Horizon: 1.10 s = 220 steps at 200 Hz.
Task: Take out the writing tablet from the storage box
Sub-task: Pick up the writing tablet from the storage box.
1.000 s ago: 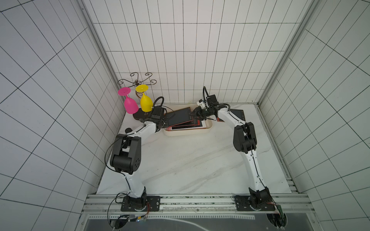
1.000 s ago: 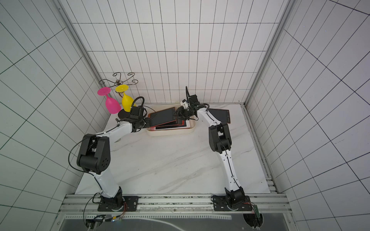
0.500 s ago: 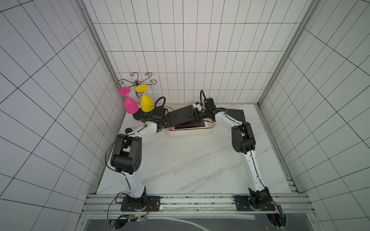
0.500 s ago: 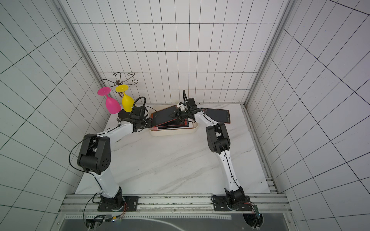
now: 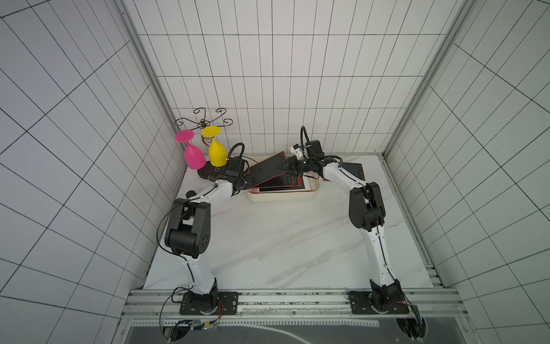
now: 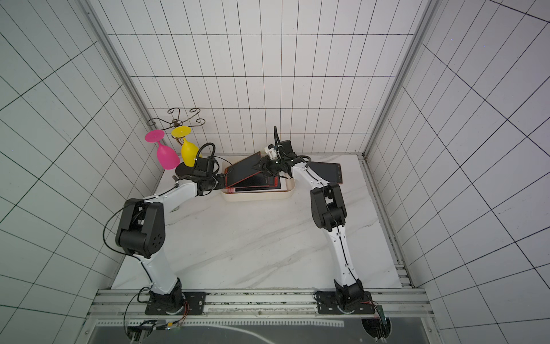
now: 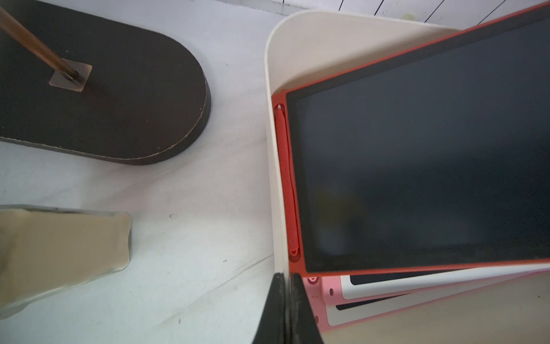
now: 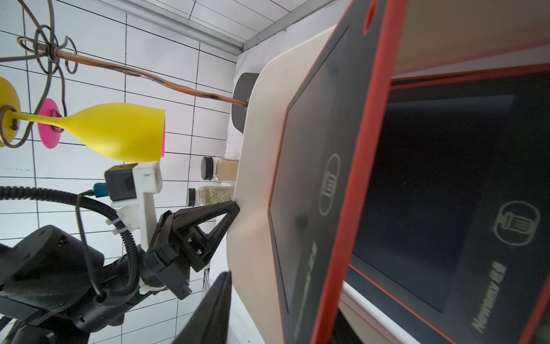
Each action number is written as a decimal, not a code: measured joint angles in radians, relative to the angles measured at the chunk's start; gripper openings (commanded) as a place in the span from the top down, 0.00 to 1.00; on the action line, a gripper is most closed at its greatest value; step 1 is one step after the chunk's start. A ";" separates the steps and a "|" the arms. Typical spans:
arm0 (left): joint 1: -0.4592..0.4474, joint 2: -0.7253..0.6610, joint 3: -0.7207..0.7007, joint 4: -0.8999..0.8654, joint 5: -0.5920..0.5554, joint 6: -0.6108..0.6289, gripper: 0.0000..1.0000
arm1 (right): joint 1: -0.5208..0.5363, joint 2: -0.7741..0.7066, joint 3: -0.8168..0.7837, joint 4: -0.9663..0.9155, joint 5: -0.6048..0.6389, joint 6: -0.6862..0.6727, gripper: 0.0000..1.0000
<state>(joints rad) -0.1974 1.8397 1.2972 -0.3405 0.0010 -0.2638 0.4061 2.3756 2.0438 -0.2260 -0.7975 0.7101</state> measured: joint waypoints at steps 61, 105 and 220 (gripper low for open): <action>0.017 0.010 0.042 -0.001 0.012 -0.001 1.00 | 0.000 0.000 0.000 -0.029 0.032 -0.029 0.89; 0.023 0.017 0.042 -0.016 0.016 -0.001 1.00 | -0.001 0.000 0.000 -0.032 0.038 -0.023 1.00; 0.027 0.040 0.042 -0.014 0.016 -0.005 1.00 | -0.098 -0.198 -0.204 0.097 -0.039 0.086 1.00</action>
<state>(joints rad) -0.1699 1.8793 1.3388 -0.3542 0.0170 -0.2687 0.3084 2.1780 1.8400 -0.1287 -0.8364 0.7963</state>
